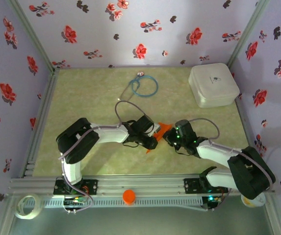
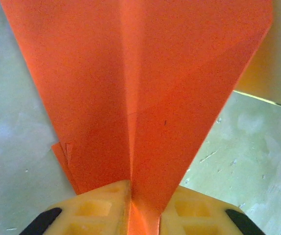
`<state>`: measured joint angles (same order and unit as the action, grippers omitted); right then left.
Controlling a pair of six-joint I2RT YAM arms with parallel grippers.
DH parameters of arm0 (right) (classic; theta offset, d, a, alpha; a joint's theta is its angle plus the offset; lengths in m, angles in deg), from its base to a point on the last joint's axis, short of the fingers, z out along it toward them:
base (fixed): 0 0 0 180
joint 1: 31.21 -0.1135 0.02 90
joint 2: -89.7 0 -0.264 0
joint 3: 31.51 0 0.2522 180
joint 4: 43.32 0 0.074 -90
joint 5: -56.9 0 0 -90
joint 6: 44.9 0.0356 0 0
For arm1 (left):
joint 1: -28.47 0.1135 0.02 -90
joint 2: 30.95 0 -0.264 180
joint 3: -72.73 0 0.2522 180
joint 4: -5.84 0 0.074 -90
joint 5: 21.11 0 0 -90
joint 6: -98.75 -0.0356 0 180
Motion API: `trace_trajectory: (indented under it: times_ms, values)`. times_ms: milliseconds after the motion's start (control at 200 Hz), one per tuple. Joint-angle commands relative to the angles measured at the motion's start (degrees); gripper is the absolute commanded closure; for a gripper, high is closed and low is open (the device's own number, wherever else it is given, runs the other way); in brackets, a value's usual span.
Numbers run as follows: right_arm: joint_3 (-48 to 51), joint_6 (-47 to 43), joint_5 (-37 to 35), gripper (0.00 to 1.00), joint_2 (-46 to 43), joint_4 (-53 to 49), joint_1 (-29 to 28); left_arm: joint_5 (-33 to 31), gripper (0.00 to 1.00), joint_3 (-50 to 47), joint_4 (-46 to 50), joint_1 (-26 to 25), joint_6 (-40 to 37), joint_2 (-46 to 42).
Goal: Fold a paper plane with a square sheet of paper (pick it up from the middle)
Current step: Fold the wing for the fifth time at the center of the table.
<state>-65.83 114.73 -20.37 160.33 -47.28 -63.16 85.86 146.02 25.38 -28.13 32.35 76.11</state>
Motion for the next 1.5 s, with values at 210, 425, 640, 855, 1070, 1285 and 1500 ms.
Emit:
trace_trajectory:
  times_ms: [210, 425, 640, 855, 1070, 1285, 1500]
  values:
    - [-0.3, 0.5, 0.6, 0.92, 0.6, 1.7, -0.3, 2.7, 0.93, 0.1, 1.3, 0.8, -0.2, 1.8]
    - [1.1, 1.4, -0.1, 0.93, -1.0, 3.2, -0.1, 4.7, 0.95, 0.5, 1.6, 1.3, -0.1, 3.1]
    - [1.9, 1.1, 1.3, 0.93, -2.2, 6.4, 0.1, 7.0, 0.95, 1.5, 2.3, 1.6, -0.3, 4.4]
    - [0.9, 0.7, 6.7, 0.95, 3.2, 13.8, 0.0, 8.5, 0.94, 2.1, 2.5, 2.0, 0.0, 5.2]
    - [1.8, 1.5, 3.6, 0.97, 7.2, 14.7, 0.4, 9.1, 0.92, 1.7, 2.3, 2.4, 0.1, 4.7]
    - [3.0, 1.3, 2.6, 0.97, 5.3, 12.5, 1.6, 9.2, 0.81, 0.8, 1.1, 2.5, 0.6, 3.0]
    - [3.2, 1.6, 3.5, 0.97, 5.0, 13.0, 1.6, 9.2, 0.75, -0.3, -1.4, 2.6, 1.5, 0.2]
